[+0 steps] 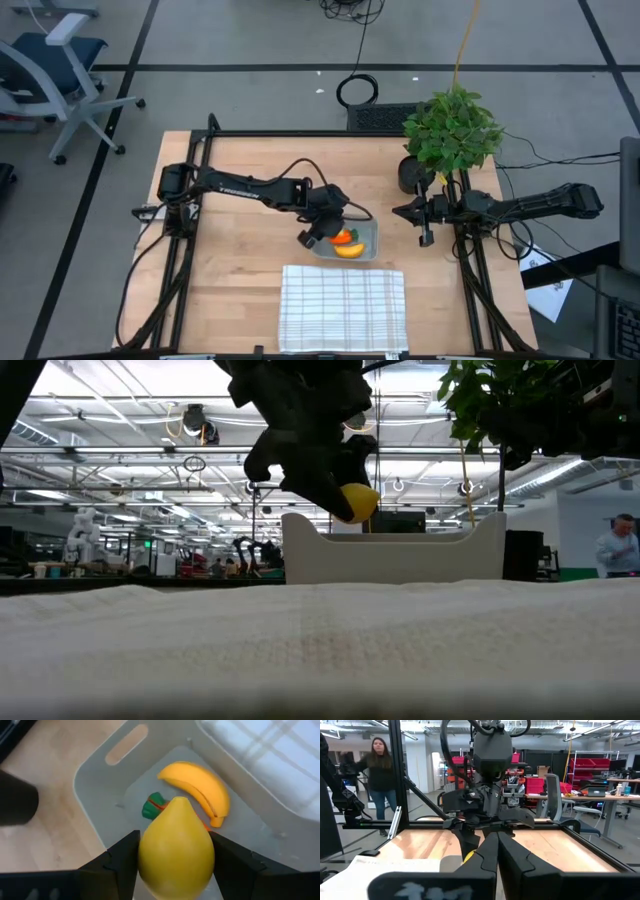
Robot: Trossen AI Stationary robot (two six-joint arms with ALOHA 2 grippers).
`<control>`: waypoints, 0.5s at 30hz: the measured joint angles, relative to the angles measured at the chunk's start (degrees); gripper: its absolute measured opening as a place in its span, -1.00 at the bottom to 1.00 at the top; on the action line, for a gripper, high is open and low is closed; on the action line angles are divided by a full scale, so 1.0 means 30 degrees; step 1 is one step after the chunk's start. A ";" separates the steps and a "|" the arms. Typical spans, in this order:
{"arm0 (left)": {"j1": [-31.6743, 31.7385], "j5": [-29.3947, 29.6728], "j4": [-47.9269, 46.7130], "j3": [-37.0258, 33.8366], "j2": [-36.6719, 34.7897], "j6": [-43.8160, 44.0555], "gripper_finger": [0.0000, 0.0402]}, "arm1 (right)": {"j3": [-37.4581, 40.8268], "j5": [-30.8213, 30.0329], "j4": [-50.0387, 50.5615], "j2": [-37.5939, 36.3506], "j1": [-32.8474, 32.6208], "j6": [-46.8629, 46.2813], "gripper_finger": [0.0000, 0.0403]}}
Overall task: Pick and placing Produce into tupperware
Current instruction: Put the lemon into the gray bin
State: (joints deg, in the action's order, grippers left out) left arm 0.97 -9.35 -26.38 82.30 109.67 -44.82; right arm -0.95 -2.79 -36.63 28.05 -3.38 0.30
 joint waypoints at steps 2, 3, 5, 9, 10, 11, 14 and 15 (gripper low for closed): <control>0.0000 -0.0340 -0.0011 0.0000 0.0000 -0.0549 0.05 | 0.0000 -0.0001 -0.0001 0.0000 0.0000 0.0016 -1.00; 0.0000 -0.0564 -0.0020 0.0000 0.0000 -0.0824 0.05 | 0.0000 0.0002 -0.0004 0.0000 0.0000 0.0023 -1.00; 0.0000 -0.0963 -0.0018 0.0000 0.0000 -0.1272 0.05 | 0.0000 -0.0005 0.0003 0.0000 0.0000 0.0036 -1.00; 0.0000 -0.1642 -0.0013 -0.0007 0.0000 -0.1977 0.05 | 0.0000 -0.0004 0.0004 0.0000 0.0000 0.0051 -1.00; 0.0000 -0.1700 -0.0013 -0.0007 0.0000 -0.2109 0.05 | 0.0000 -0.0002 0.0004 0.0000 0.0000 0.0081 -1.00; 0.0000 -0.1713 -0.0009 -0.0007 0.0000 -0.2174 0.05 | 0.0000 0.0002 0.0004 0.0000 0.0000 0.0131 -1.00; 0.0000 -0.1730 0.0009 -0.0007 -0.0007 -0.2426 0.05 | 0.0000 0.0002 0.0004 0.0000 0.0000 0.0168 -1.00; 0.0000 -0.1730 0.0075 -0.0007 -0.0007 -0.2461 0.05 | 0.0000 0.0002 0.0004 0.0000 0.0000 0.0182 -1.00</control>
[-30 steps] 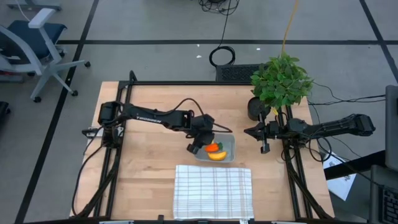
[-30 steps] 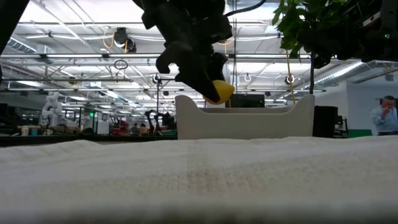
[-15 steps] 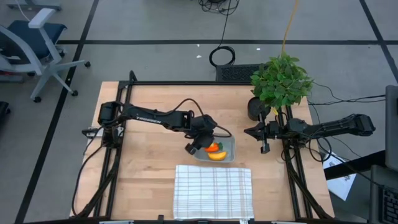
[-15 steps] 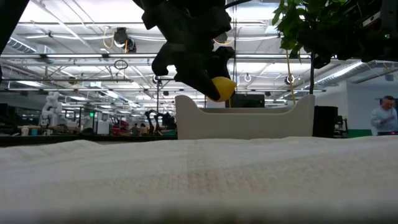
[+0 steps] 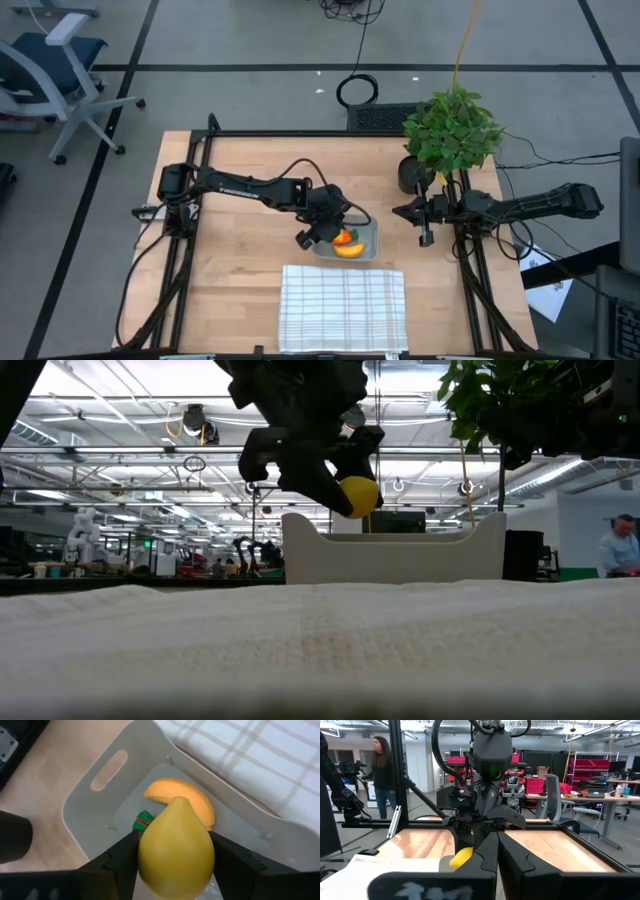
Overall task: Pick and placing Produce into tupperware
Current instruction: Put the lemon into the gray bin
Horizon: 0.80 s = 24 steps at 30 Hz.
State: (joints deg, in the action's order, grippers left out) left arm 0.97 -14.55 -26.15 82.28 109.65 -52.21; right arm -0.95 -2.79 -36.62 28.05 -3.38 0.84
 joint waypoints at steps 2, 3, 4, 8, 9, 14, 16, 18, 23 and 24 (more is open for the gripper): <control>0.0000 0.0000 0.0207 0.0000 0.0000 0.0021 0.05 | 0.0000 -0.0007 0.0000 0.0000 0.0000 0.0008 -1.00; 0.0007 0.0000 0.0257 0.0000 0.0000 0.0069 0.05 | 0.0000 -0.0004 0.0000 0.0000 0.0000 0.0008 -1.00; 0.0015 0.0000 0.0261 0.0008 0.0000 0.0118 0.05 | 0.0000 -0.0003 0.0000 0.0000 0.0000 0.0008 -1.00; 0.0022 0.0005 -0.0391 0.0649 0.0000 0.1229 0.05 | 0.0000 0.0000 -0.0007 -0.0007 0.0000 0.0001 -1.00; 0.0022 0.0001 -0.0812 0.0951 -0.0009 0.1515 0.05 | 0.0000 -0.0001 0.0000 -0.0004 0.0000 0.0008 -1.00; 0.0022 -0.0022 -0.2822 0.2568 0.0104 0.2814 0.05 | 0.0000 -0.0007 0.0000 -0.0002 0.0000 0.0008 -1.00; 0.0019 -0.0172 -0.3680 0.3304 0.0513 0.3229 0.05 | 0.0000 -0.0004 0.0000 0.0000 0.0000 0.0008 -1.00; 0.0015 -0.0147 -0.4610 0.4320 0.1418 0.3718 0.05 | 0.0000 -0.0007 0.0007 -0.0001 0.0000 0.0008 -1.00; -0.0128 0.0317 -0.6186 0.6463 0.3556 0.4761 0.05 | 0.0000 0.0000 0.0047 0.0033 0.0000 -0.0036 -1.00; -0.0189 0.0588 -0.6296 0.6647 0.3744 0.4645 0.05 | 0.0000 -0.0007 0.0056 0.0044 0.0000 -0.0036 -1.00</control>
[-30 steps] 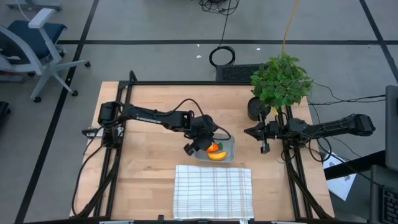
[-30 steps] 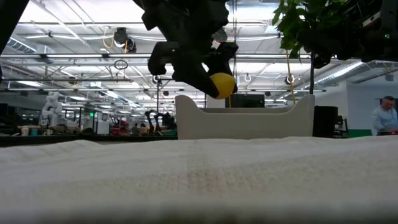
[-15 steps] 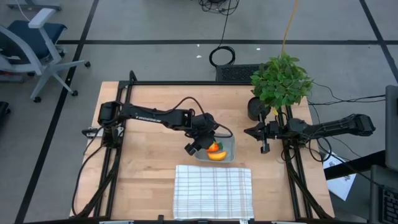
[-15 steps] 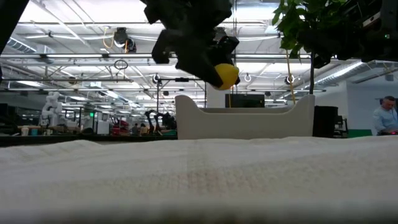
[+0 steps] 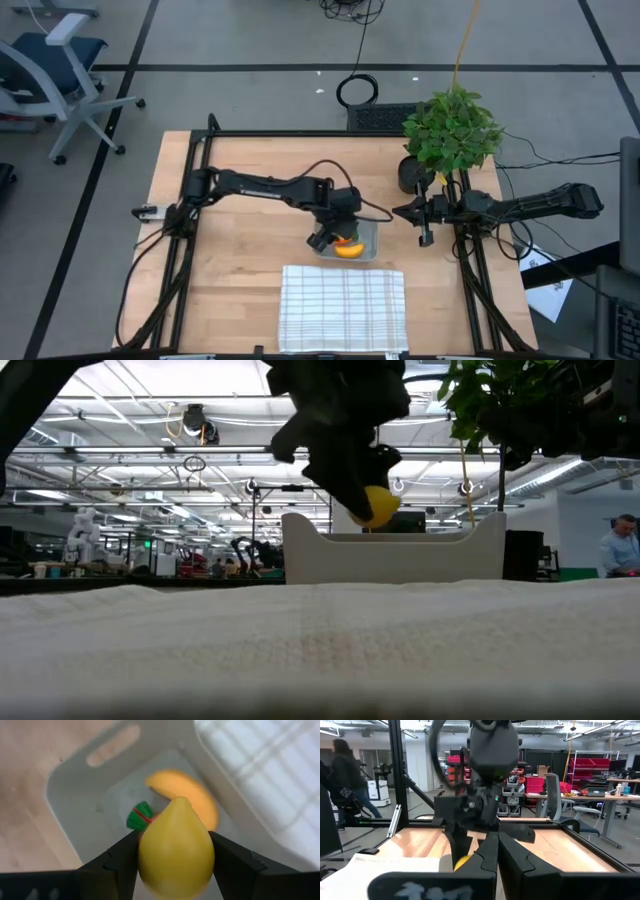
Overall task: Pick and placing Produce into tupperware
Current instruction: Put the lemon into the gray bin
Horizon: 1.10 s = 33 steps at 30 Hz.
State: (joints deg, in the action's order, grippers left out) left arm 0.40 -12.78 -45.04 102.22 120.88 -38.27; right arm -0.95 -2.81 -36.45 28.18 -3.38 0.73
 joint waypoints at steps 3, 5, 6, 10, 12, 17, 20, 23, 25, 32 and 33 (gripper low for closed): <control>-0.0187 0.1060 -0.0417 0.0136 0.0373 -0.0926 0.05 | 0.0000 0.0007 0.0017 0.0000 0.0000 -0.0007 -1.00; -0.0219 0.1423 -0.0934 0.0122 0.0409 -0.1740 0.05 | 0.0000 0.0006 0.0031 0.0006 0.0000 -0.0007 -1.00; -0.0219 0.1478 -0.1149 0.0121 0.0398 -0.2032 0.05 | 0.0000 0.0007 0.0077 0.0001 0.0000 -0.0010 -1.00; -0.0137 0.1613 -0.1138 0.0121 0.0365 -0.1721 0.05 | 0.0000 0.0007 0.0104 0.0036 0.0000 -0.0009 -1.00; -0.0062 0.1613 -0.1261 0.0121 0.0365 -0.1166 0.05 | 0.0000 0.0001 0.0104 0.0036 0.0000 -0.0015 -1.00; 0.0014 0.1591 -0.2016 0.0110 0.0663 -0.0265 0.05 | 0.0000 0.0000 0.0097 0.0044 0.0000 -0.0015 -1.00; 0.0014 0.1576 -0.1841 0.0107 0.0613 0.0204 0.05 | 0.0000 0.0000 0.0097 0.0044 0.0000 -0.0015 -1.00; 0.0014 0.1409 -0.1721 0.0114 0.0603 0.0914 0.05 | 0.0000 0.0000 0.0097 0.0044 0.0000 -0.0015 -1.00; 0.0014 0.1409 -0.1595 0.0114 0.0614 0.1382 0.05 | 0.0000 0.0000 0.0097 0.0044 0.0000 -0.0015 -1.00; -0.0029 0.1348 -0.1471 0.0114 0.0612 0.1990 0.05 | 0.0000 0.0000 0.0100 0.0044 0.0000 -0.0016 -1.00; -0.0044 0.1249 -0.1464 0.0107 0.0612 0.1934 0.05 | 0.0000 0.0000 0.0104 0.0044 0.0000 -0.0022 -1.00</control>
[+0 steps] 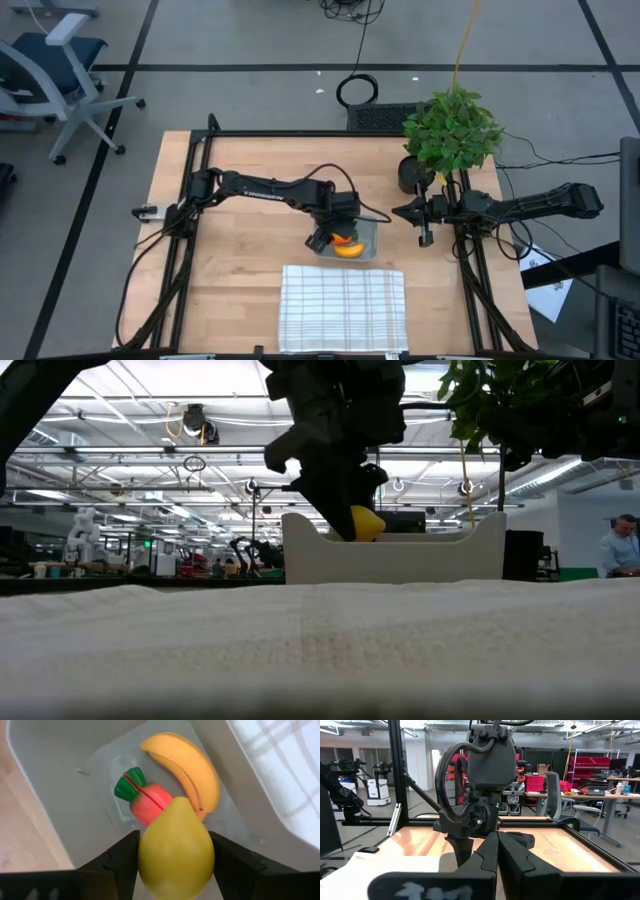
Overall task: Pick and placing Produce into tupperware
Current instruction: Put the lemon into the gray bin
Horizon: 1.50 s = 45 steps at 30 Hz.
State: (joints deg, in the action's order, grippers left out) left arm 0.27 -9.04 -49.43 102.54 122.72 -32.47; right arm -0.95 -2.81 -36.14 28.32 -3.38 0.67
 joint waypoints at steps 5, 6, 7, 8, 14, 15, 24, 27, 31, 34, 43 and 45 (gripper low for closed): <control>-0.0088 -0.0146 0.0485 -0.0159 -0.0003 -0.0071 0.05 | 0.0000 0.0000 -0.0007 0.0000 0.0000 -0.0034 -1.00; -0.0088 -0.0146 0.0666 -0.0264 -0.0004 -0.0066 0.05 | 0.0000 0.0000 0.0000 0.0000 0.0000 -0.0067 -1.00; -0.0088 -0.0146 0.0658 -0.0323 0.0000 -0.0066 0.05 | 0.0000 0.0000 0.0000 0.0000 0.0000 -0.0073 -1.00; -0.0095 -0.0142 0.0602 -0.0367 0.0000 -0.0068 0.05 | 0.0000 0.0000 0.0000 0.0000 0.0000 -0.0073 -1.00; -0.0088 -0.0089 0.0856 -0.0576 0.0000 0.0026 0.05 | 0.0000 0.0000 0.0000 0.0000 0.0000 -0.0073 -1.00; -0.0098 -0.0139 0.0930 -0.0576 0.0002 0.0022 0.05 | 0.0000 0.0000 0.0000 0.0000 0.0000 -0.0073 -1.00; -0.0124 -0.0153 0.1030 -0.0572 0.0638 0.0371 0.05 | 0.0000 0.0000 0.0149 -0.0007 0.0000 -0.0080 -1.00; -0.0124 -0.0161 0.0825 -0.0605 0.0840 0.0393 0.05 | 0.0000 0.0000 0.0174 0.0052 0.0000 -0.0080 -1.00; -0.0123 -0.0161 0.1013 -0.0568 0.0950 0.0347 0.05 | 0.0000 0.0000 0.0265 0.0124 0.0000 -0.0080 -1.00; -0.0117 -0.0161 0.0978 -0.0568 0.0976 0.0299 0.05 | 0.0000 0.0000 0.0281 0.0131 0.0000 -0.0080 -1.00; -0.0091 -0.0161 0.0858 -0.0568 0.0976 0.0246 0.05 | 0.0000 0.0000 0.0270 0.0138 0.0000 -0.0080 -1.00; -0.0074 -0.0161 0.0856 -0.0568 0.0976 0.0427 0.05 | 0.0000 0.0000 0.0270 0.0131 0.0000 -0.0080 -1.00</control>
State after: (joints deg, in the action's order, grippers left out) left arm 0.05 -9.52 -46.86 100.84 125.64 -31.19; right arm -0.95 -2.81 -35.33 28.71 -3.38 0.43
